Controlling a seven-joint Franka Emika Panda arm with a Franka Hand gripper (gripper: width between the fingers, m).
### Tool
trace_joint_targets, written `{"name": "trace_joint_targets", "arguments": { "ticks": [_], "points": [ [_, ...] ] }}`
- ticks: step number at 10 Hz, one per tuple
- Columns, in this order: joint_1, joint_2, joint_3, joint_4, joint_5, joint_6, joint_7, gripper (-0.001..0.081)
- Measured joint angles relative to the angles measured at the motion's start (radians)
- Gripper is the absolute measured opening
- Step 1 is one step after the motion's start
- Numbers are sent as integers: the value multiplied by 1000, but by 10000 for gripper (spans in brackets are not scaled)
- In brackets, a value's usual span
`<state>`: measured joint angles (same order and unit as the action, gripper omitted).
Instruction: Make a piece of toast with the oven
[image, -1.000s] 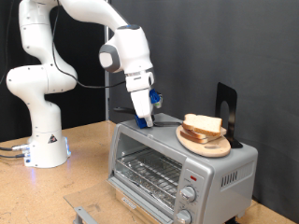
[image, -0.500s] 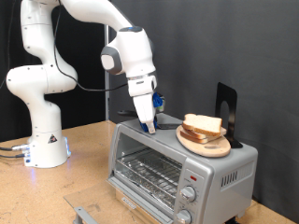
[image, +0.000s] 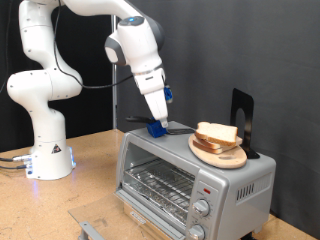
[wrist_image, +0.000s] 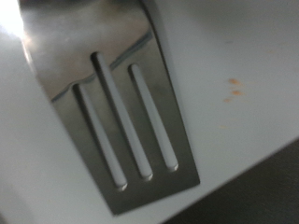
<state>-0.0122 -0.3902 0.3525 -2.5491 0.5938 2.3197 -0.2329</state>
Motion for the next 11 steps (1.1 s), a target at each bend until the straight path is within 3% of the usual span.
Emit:
{"name": "trace_joint_targets", "arguments": {
  "ticks": [4, 8, 11],
  "points": [
    [-2, -80, -2, 6, -50, -63, -18, 808],
    [-3, -83, -35, 65, -136, -167, -189, 808],
    [-5, -79, -44, 73, -138, -187, -224, 808]
  ]
}}
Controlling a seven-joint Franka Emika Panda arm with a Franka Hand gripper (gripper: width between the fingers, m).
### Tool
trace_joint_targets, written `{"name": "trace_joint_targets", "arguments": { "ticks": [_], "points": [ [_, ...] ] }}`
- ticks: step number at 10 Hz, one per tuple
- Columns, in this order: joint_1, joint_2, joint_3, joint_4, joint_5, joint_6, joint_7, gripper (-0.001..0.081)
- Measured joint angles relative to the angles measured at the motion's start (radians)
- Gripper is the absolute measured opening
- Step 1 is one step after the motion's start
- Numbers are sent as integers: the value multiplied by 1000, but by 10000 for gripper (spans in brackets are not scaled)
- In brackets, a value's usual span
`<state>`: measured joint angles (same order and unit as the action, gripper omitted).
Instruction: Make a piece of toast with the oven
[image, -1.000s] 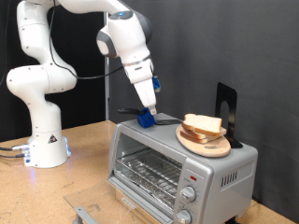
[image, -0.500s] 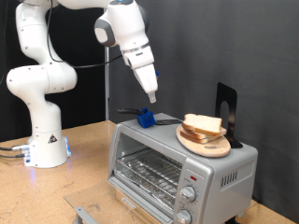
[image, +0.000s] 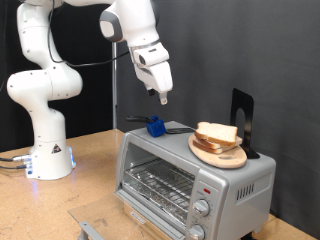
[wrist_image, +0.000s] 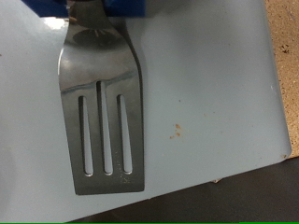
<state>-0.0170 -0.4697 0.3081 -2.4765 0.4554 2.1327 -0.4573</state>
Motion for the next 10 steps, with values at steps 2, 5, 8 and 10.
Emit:
{"name": "trace_joint_targets", "arguments": {
  "ticks": [2, 5, 8, 10],
  "points": [
    [-2, 0, -23, -19, 4, 66, -66, 808],
    [-25, 21, -59, -47, 2, 144, -146, 808],
    [-35, 63, -72, -41, -3, 92, -167, 808],
    [-30, 77, -71, -42, 7, 88, -170, 808]
  ]
}}
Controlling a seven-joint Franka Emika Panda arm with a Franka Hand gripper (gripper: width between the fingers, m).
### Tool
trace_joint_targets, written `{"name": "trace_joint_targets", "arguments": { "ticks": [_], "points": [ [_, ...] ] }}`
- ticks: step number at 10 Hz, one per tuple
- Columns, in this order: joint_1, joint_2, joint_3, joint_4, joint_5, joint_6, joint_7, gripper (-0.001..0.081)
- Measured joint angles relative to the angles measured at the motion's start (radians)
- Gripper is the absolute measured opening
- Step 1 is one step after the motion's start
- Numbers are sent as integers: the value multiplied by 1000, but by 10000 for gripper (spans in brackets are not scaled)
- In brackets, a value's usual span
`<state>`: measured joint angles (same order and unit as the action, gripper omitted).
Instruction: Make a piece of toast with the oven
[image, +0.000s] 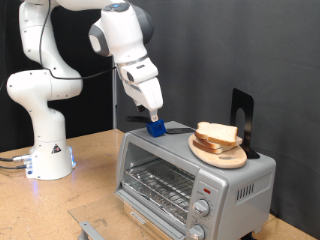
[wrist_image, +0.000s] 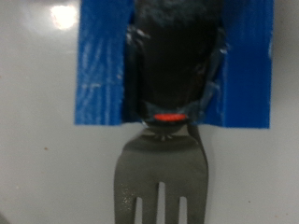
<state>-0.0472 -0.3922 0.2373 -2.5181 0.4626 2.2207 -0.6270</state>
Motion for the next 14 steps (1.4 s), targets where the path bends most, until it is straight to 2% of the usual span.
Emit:
{"name": "trace_joint_targets", "arguments": {
  "ticks": [5, 9, 14],
  "points": [
    [18, 1, 16, -16, 11, 7, -6, 808],
    [18, 6, 62, -60, 11, 94, 18, 808],
    [18, 25, 84, -74, 22, 131, 21, 808]
  ]
}}
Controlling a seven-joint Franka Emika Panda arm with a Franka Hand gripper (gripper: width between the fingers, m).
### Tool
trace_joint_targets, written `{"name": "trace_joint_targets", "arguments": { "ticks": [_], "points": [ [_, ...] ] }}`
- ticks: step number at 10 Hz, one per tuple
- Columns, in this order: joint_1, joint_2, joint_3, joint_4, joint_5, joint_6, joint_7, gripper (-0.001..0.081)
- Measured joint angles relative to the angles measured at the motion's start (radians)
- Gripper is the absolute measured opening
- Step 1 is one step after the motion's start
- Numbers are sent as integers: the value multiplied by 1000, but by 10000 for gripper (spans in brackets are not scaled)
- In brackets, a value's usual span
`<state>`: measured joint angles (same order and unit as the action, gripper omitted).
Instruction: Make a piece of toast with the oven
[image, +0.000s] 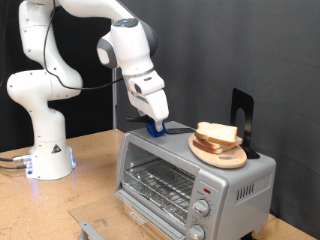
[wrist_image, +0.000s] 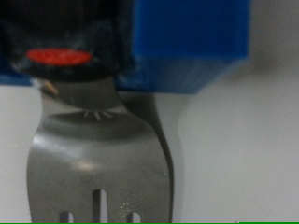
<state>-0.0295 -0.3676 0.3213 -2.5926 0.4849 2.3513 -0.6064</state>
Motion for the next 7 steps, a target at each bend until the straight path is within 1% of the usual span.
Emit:
{"name": "trace_joint_targets", "arguments": {
  "ticks": [3, 7],
  "points": [
    [0, 4, 4, -1, 34, 3, 9, 808],
    [-1, 4, 4, -6, 39, 3, 24, 808]
  ]
}}
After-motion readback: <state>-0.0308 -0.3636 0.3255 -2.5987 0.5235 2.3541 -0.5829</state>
